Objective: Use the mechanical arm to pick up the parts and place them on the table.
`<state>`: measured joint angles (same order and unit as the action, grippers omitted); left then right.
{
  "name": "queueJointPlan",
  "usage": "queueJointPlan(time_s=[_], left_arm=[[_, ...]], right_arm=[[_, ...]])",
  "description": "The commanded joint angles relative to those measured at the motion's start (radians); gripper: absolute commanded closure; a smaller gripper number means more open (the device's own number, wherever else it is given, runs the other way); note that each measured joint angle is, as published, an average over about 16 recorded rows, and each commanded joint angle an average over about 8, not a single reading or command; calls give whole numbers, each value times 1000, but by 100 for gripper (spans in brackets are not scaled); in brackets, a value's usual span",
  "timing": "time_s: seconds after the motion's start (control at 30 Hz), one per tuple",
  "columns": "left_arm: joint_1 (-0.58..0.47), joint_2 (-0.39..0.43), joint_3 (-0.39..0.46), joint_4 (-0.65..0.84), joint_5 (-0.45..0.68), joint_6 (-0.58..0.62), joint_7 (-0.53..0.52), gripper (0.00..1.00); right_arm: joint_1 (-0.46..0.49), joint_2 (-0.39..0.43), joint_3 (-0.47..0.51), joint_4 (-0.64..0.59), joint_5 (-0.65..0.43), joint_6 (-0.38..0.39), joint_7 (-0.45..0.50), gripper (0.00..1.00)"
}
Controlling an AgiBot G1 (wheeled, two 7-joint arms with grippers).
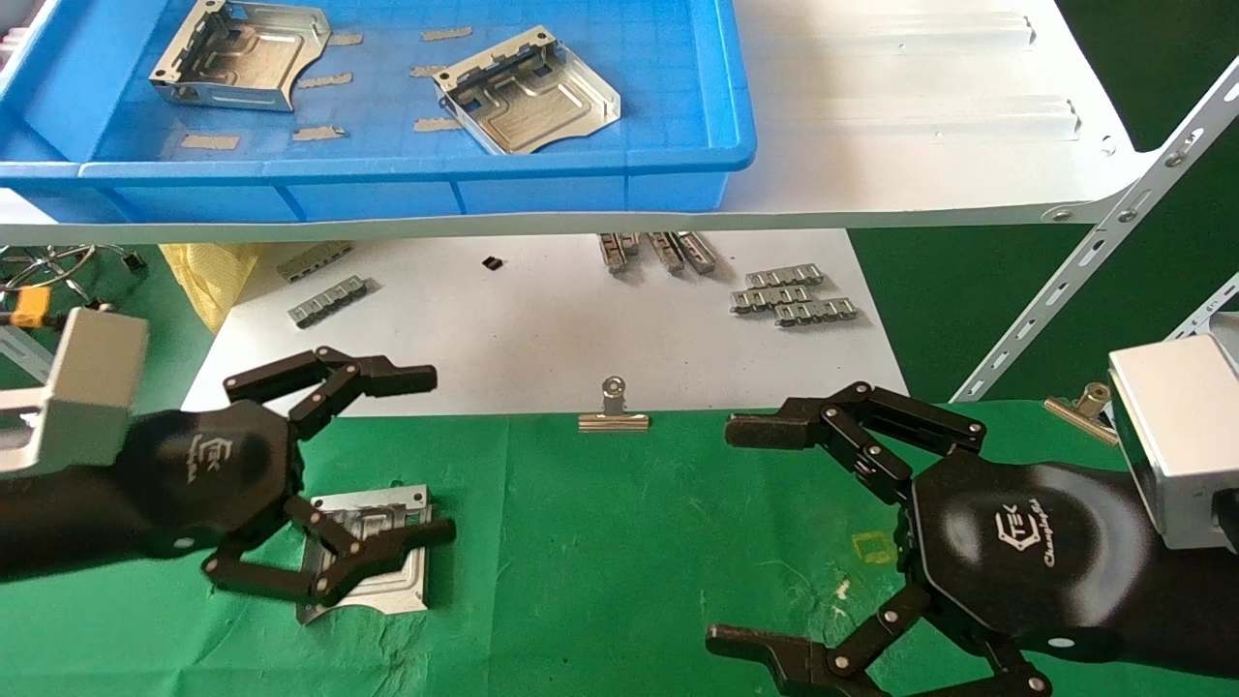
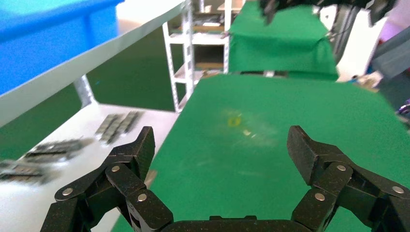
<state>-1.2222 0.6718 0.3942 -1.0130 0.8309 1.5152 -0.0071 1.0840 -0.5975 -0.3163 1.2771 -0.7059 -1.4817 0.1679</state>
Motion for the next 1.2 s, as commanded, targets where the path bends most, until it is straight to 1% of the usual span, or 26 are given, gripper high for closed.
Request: queueJointPlan(time_s=[0.03, 0.3, 0.5, 0.6, 1.2], left_arm=[[23, -10, -18, -43, -16, -3, -29, 0], [116, -47, -90, -212, -78, -15, -141, 0], [160, -66, -124, -295, -109, -20, -190, 0], [170, -70, -132, -312, -117, -21, -197, 0], [153, -63, -118, -279, -104, -21, -183, 0]], right_arm=[[0, 0, 0, 0, 0, 0, 0, 0], [0, 0, 0, 0, 0, 0, 0, 0], [0, 0, 0, 0, 0, 0, 0, 0], [0, 0, 0, 0, 0, 0, 0, 0], [0, 0, 0, 0, 1, 1, 0, 0]])
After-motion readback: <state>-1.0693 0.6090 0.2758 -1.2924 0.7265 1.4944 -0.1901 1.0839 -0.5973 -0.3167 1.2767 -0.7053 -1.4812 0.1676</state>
